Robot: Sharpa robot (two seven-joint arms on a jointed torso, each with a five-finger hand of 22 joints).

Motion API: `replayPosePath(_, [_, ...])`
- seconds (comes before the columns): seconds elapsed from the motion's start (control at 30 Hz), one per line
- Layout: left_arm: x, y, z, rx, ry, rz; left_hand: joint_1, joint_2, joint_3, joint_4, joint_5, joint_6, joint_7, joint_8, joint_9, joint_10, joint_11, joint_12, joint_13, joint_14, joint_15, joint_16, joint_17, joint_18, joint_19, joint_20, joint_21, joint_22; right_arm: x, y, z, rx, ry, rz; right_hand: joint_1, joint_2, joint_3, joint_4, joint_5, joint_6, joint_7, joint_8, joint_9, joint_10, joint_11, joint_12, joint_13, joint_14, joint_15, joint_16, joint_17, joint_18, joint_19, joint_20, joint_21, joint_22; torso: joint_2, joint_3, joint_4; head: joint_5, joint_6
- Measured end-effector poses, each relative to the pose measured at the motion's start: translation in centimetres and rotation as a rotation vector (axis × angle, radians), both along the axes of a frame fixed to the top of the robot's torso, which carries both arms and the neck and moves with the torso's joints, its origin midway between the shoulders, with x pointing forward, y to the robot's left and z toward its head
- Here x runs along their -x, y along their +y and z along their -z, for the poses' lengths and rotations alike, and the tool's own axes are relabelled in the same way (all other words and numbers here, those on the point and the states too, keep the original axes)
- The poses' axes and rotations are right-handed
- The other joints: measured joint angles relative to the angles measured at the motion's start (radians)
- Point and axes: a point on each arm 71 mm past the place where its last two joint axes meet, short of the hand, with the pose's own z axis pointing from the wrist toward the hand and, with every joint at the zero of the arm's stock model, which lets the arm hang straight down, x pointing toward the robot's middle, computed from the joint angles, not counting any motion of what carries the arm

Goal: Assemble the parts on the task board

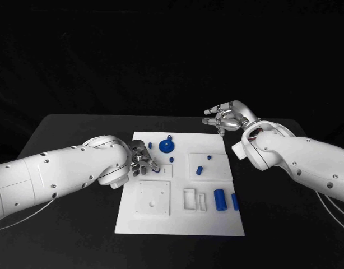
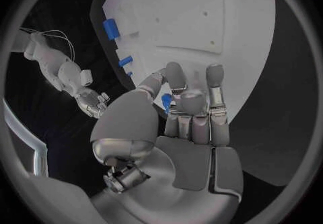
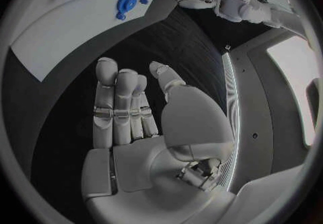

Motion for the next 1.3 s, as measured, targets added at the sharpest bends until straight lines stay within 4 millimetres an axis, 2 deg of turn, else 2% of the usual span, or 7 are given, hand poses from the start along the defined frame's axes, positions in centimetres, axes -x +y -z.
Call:
replayPosePath(0.17, [0.01, 0.03, 0.02, -0.004, 0.003, 0.004, -0.027, 0.016, 0.013, -0.013, 0.000, 0.000, 0.000, 0.000, 0.053, 0.000, 0.000, 0.000, 0.000, -0.001, 0.001, 0.005, 0.012, 0.000, -0.003, 0.003, 0.000, 0.000, 0.00, 0.00, 0.02, 0.000, 0.002, 0.000, -0.004, -0.004, 0.000, 0.000, 0.006, 0.000, 0.000, 0.000, 0.000, 0.001, 0.001, 0.000, 0.000, 0.000, 0.000, 0.000, 0.000, -0.001, 0.000, 0.000, 0.000, 0.000, 0.000, -0.0003, -0.0002, 0.000, -0.001])
replayPosePath(0.6, [0.04, 0.03, 0.02, -0.006, 0.005, 0.007, -0.066, 0.045, 0.034, -0.034, 0.006, 0.000, 0.000, 0.000, 0.075, 0.000, 0.000, 0.000, 0.000, -0.001, 0.002, 0.005, 0.021, 0.000, -0.003, 0.003, 0.000, 0.000, -0.01, -0.06, 0.11, -0.004, 0.010, 0.000, -0.005, -0.005, 0.006, 0.000, 0.030, 0.003, 0.003, 0.000, 0.000, -0.002, -0.002, 0.000, -0.002, 0.000, 0.000, 0.000, 0.001, -0.001, 0.000, 0.000, -0.004, -0.001, 0.000, -0.0008, -0.0002, -0.002, -0.004])
replayPosePath(0.97, [0.02, 0.04, 0.05, -0.007, 0.006, 0.008, -0.082, 0.048, 0.037, -0.037, 0.034, 0.000, 0.000, 0.000, 0.087, 0.000, 0.000, 0.007, -0.002, -0.001, 0.004, 0.012, 0.038, 0.000, -0.003, 0.003, 0.000, 0.000, -0.02, -0.15, 0.32, -0.005, 0.019, 0.002, -0.009, -0.009, 0.013, -0.001, 0.056, 0.003, 0.003, 0.000, 0.000, -0.002, -0.002, 0.000, -0.003, 0.000, 0.000, -0.004, 0.001, -0.002, 0.000, 0.000, -0.004, -0.002, 0.000, -0.0005, -0.0003, -0.005, -0.005])
replayPosePath(1.0, [0.02, 0.04, 0.06, -0.008, 0.006, 0.009, -0.084, 0.049, 0.037, -0.037, 0.066, 0.000, 0.000, 0.000, 0.116, 0.000, 0.000, 0.008, -0.002, -0.002, 0.005, 0.012, 0.041, 0.000, -0.003, 0.003, 0.000, 0.000, -0.03, -0.15, 0.34, -0.005, 0.020, 0.002, -0.009, -0.009, 0.013, -0.001, 0.057, 0.003, 0.003, 0.000, 0.000, -0.002, -0.002, 0.000, -0.003, 0.000, 0.000, -0.004, 0.001, -0.002, 0.000, 0.000, -0.004, -0.002, 0.000, -0.0004, -0.0003, -0.005, -0.005])
replayPosePath(1.13, [0.03, 0.04, 0.10, -0.011, 0.007, 0.011, -0.090, 0.045, 0.038, -0.038, 0.074, 0.000, 0.000, 0.000, 0.158, 0.000, 0.000, 0.016, -0.002, -0.002, 0.005, 0.020, 0.054, 0.000, -0.003, 0.003, 0.008, 0.000, -0.02, -0.17, 0.43, -0.005, 0.023, 0.001, -0.013, -0.013, 0.018, -0.001, 0.064, 0.003, 0.003, 0.000, 0.000, -0.002, -0.002, 0.000, -0.003, 0.000, 0.000, -0.004, 0.001, -0.002, 0.000, 0.000, -0.004, -0.002, 0.000, -0.0004, -0.0003, -0.005, -0.005])
replayPosePath(1.17, [0.04, 0.04, 0.10, -0.013, 0.006, 0.013, -0.090, 0.045, 0.038, -0.038, 0.093, 0.000, 0.000, 0.000, 0.162, 0.000, 0.000, 0.019, -0.002, -0.002, 0.005, 0.020, 0.057, 0.000, -0.003, 0.003, 0.008, 0.000, -0.02, -0.19, 0.47, -0.005, 0.025, 0.002, -0.013, -0.013, 0.018, -0.001, 0.064, 0.003, 0.002, 0.000, 0.000, -0.002, -0.002, 0.000, -0.003, 0.000, 0.000, -0.004, 0.001, -0.002, 0.000, 0.000, -0.004, -0.002, 0.000, -0.0004, -0.0003, -0.005, -0.005])
replayPosePath(1.3, [0.06, 0.01, 0.08, -0.018, 0.004, 0.018, -0.090, 0.045, 0.037, -0.038, 0.094, 0.000, 0.000, 0.000, 0.164, 0.000, 0.001, 0.023, -0.002, -0.001, 0.006, 0.027, 0.069, 0.000, -0.007, 0.007, 0.012, 0.000, -0.03, -0.23, 0.53, -0.004, 0.028, 0.002, -0.013, -0.013, 0.018, -0.001, 0.064, 0.002, 0.002, 0.000, 0.000, -0.002, -0.002, 0.000, -0.004, 0.000, 0.000, -0.004, 0.001, -0.002, 0.000, 0.000, -0.004, -0.003, 0.000, -0.0004, 0.0003, -0.005, -0.007])
